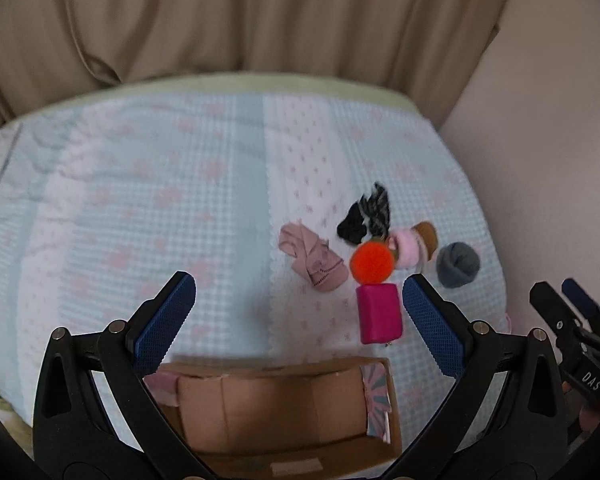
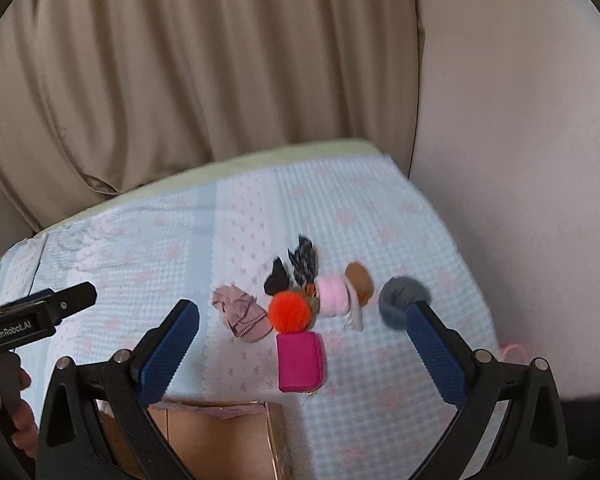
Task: Organize soft objects
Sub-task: 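Grasp the pink fabric cloth with the left tool while the right tool grasps the orange pompom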
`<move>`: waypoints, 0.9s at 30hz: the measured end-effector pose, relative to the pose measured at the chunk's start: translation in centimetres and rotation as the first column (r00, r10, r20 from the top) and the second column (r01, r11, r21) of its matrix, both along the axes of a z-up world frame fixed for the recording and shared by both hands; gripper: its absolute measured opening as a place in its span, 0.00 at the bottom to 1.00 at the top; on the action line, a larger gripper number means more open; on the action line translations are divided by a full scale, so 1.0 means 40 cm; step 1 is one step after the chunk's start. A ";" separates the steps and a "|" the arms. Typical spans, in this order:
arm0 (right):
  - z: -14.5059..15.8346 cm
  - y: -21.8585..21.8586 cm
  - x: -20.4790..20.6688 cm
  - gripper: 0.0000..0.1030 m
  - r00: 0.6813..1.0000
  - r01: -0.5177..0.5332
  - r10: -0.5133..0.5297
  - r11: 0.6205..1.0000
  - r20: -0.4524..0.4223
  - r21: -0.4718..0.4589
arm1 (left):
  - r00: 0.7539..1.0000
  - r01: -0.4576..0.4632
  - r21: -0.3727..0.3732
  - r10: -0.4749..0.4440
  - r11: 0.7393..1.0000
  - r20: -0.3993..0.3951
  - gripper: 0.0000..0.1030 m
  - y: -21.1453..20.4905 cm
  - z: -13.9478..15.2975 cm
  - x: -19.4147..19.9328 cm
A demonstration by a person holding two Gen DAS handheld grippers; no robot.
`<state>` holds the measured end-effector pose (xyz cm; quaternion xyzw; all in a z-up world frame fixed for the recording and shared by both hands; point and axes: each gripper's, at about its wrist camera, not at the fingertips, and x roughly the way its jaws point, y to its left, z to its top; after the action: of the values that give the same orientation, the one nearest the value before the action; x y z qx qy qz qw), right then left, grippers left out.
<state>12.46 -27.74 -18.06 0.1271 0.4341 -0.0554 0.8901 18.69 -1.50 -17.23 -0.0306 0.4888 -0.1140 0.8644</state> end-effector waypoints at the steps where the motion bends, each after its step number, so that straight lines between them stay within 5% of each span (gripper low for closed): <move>1: -0.023 -0.001 0.014 1.00 1.000 0.007 -0.007 1.000 -0.017 0.015 | 1.000 -0.001 0.001 0.001 1.000 -0.021 1.00 -0.008 -0.033 0.027; 15: -0.432 -0.031 0.265 1.00 0.952 0.161 -0.088 0.959 -0.294 0.234 | 0.963 0.054 0.024 -0.046 0.998 -0.267 0.99 -0.135 -0.472 0.278; 27: -0.670 -0.026 0.368 0.85 0.889 0.286 -0.103 0.885 -0.446 0.366 | 0.936 0.085 0.039 -0.066 0.996 -0.345 0.87 -0.204 -0.712 0.360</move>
<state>27.20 -28.76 -44.86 0.3457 0.5987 -0.0772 0.7184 33.10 -9.67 -45.69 -0.0082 0.6357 -0.1269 0.7614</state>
